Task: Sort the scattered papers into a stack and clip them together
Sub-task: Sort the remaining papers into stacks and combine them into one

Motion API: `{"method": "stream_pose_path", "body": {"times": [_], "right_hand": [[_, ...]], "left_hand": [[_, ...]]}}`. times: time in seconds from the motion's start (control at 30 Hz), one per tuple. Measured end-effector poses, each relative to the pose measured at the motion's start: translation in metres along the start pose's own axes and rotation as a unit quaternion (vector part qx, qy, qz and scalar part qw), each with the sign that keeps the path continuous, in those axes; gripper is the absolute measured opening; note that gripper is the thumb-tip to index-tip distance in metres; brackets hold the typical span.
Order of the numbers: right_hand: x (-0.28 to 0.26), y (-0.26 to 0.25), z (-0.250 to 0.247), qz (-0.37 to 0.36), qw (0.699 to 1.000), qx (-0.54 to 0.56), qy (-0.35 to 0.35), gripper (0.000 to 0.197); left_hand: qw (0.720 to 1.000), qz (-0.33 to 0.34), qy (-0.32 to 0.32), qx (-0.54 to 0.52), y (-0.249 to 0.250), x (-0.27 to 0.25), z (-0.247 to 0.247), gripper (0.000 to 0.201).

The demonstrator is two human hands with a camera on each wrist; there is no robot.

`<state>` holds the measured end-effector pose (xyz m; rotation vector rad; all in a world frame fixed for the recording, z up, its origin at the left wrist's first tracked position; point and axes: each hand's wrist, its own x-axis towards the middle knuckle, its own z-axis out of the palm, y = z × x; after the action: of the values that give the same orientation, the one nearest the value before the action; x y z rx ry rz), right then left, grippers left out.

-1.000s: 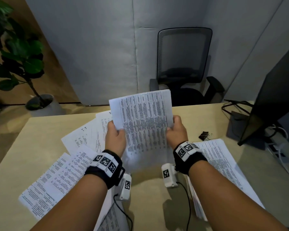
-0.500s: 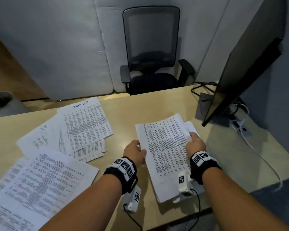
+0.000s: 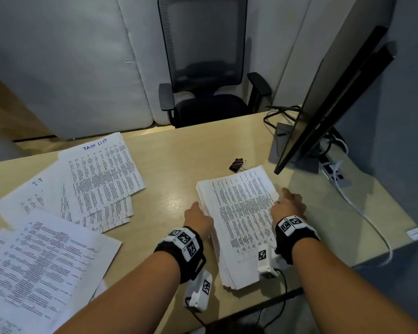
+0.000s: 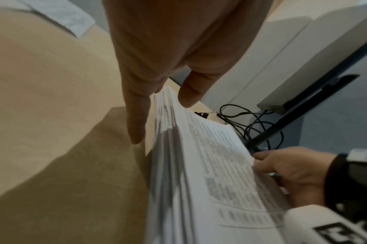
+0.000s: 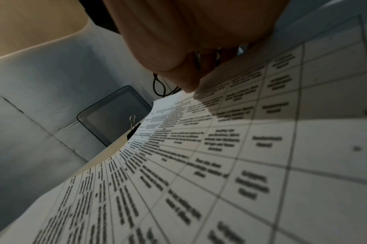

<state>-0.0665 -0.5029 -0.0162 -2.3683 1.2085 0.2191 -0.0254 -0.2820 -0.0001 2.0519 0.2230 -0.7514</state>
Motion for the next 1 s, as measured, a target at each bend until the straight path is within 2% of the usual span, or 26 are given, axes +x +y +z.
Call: {"method": "stream_pose_path", "body": {"times": [0.07, 0.17, 0.37, 0.5, 0.57, 0.7, 0.83, 1.0], "right_hand": [[0.002, -0.002, 0.005, -0.004, 0.999, 0.018, -0.038, 0.057], [0.001, -0.006, 0.009, -0.009, 0.999, -0.007, -0.049, 0.05], [-0.001, -0.012, 0.014, -0.031, 0.997, -0.012, -0.064, 0.054], [-0.006, -0.019, 0.012, -0.017, 0.997, -0.001, -0.071, 0.055], [-0.012, -0.022, 0.011, -0.02, 0.999, -0.001, -0.049, 0.056], [-0.028, -0.035, 0.013, -0.098, 0.994, -0.003, 0.038, 0.064], [-0.044, -0.062, 0.022, -0.151, 0.989, 0.004, -0.001, 0.06], [-0.069, -0.098, 0.04, -0.2, 0.979, -0.01, -0.044, 0.053]], "left_hand": [[0.999, -0.008, -0.025, -0.021, 0.001, -0.004, 0.004, 0.037], [0.998, -0.014, -0.047, -0.05, 0.004, -0.009, 0.01, 0.041], [0.994, -0.041, -0.041, -0.095, 0.003, -0.006, 0.004, 0.048], [0.995, -0.039, -0.034, -0.086, 0.003, -0.007, 0.001, 0.046], [0.996, -0.038, -0.027, -0.073, 0.003, -0.006, -0.001, 0.046], [1.0, -0.013, -0.001, -0.011, 0.002, -0.002, -0.012, 0.041], [0.999, -0.024, 0.026, 0.031, -0.005, 0.0, -0.035, 0.065], [0.995, -0.032, 0.066, 0.072, -0.021, -0.002, -0.074, 0.063]]}}
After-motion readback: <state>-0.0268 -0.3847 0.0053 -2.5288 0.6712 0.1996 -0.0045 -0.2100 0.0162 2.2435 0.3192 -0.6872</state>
